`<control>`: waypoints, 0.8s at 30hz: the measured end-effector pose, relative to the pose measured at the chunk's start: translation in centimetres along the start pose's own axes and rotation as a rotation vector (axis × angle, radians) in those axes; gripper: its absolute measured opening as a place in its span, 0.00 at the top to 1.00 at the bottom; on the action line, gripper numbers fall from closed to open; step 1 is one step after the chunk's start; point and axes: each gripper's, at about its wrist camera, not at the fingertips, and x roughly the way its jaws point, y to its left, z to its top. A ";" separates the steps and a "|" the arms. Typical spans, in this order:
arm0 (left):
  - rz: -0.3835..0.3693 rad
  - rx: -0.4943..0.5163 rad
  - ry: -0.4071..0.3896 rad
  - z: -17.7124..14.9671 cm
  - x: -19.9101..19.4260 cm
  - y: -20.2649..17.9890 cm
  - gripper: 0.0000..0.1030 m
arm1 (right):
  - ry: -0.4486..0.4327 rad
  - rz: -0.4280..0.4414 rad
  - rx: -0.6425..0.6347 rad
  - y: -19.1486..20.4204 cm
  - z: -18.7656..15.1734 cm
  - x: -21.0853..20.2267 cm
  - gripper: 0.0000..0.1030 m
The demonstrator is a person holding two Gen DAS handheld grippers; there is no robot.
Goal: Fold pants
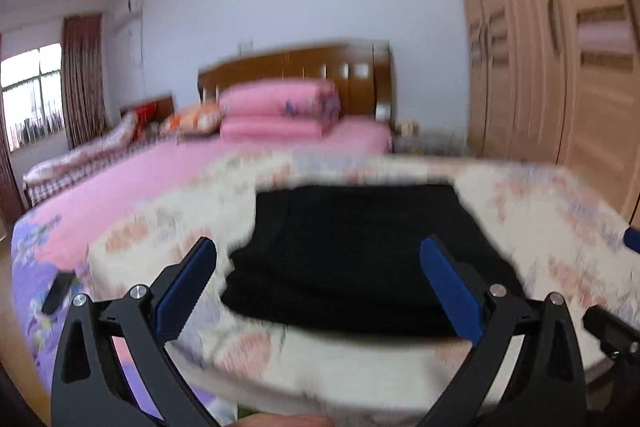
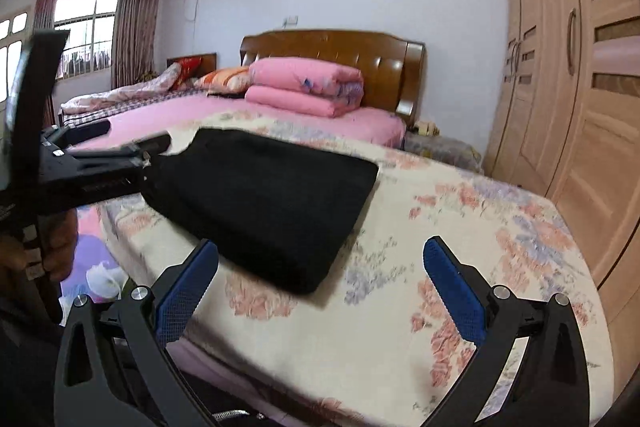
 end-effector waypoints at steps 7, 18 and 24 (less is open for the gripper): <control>-0.019 -0.009 0.041 -1.3 0.6 -0.2 0.01 | -0.016 0.006 0.018 0.0 0.0 -0.3 0.04; -0.019 0.018 -0.014 -0.8 -0.6 -0.7 0.01 | -0.036 0.015 -0.031 1.2 0.3 -0.6 0.04; -0.020 0.018 -0.014 -0.8 -0.6 -0.7 0.01 | -0.033 0.016 -0.032 1.5 0.4 -0.6 0.04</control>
